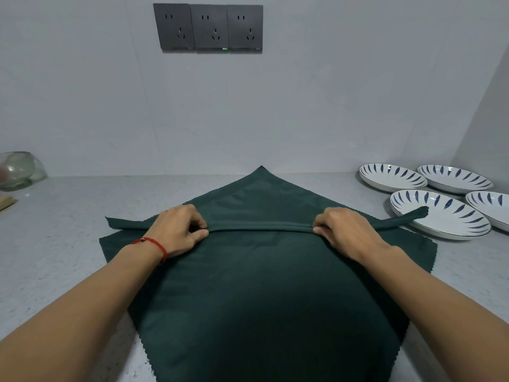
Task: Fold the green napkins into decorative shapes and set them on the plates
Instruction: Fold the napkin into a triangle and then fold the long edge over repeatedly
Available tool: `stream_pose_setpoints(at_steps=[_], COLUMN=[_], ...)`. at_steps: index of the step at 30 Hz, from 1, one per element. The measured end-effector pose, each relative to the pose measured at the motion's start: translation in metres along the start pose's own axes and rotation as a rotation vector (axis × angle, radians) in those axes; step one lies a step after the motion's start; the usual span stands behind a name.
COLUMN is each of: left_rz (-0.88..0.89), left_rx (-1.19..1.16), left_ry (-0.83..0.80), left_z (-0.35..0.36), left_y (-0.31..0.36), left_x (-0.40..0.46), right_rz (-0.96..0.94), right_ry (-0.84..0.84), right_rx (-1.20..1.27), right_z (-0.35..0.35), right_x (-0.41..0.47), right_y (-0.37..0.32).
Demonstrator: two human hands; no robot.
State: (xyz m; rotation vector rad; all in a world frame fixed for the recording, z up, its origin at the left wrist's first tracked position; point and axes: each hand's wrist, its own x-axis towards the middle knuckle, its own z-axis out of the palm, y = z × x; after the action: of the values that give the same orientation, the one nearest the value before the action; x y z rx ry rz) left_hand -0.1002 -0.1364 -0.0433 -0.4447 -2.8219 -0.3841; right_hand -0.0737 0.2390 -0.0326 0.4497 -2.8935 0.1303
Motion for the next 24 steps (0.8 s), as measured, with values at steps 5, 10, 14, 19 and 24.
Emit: stream_pose_setpoints(at_steps=[5, 10, 14, 19, 24], left_rz=[-0.091, -0.15, -0.108, 0.016, -0.105], left_rx=[0.018, 0.027, 0.039, -0.028, 0.043], left_ry=[-0.033, -0.067, -0.057, -0.024, -0.079], left_z=[-0.004, -0.004, -0.004, -0.002, 0.0], left_y=[0.008, 0.009, 0.011, -0.002, 0.006], left_x=[0.01, 0.02, 0.014, 0.008, 0.025], right_rz=[0.065, -0.017, -0.039, 0.023, -0.012], right_ry=[-0.002, 0.033, 0.062, 0.062, 0.077], right_rx=[0.027, -0.116, -0.075, 0.046, -0.049], right_z=[-0.001, 0.009, 0.016, 0.011, 0.01], right_x=[0.012, 0.001, 0.001, 0.013, 0.017], right_y=[-0.003, -0.005, 0.007, 0.006, 0.006])
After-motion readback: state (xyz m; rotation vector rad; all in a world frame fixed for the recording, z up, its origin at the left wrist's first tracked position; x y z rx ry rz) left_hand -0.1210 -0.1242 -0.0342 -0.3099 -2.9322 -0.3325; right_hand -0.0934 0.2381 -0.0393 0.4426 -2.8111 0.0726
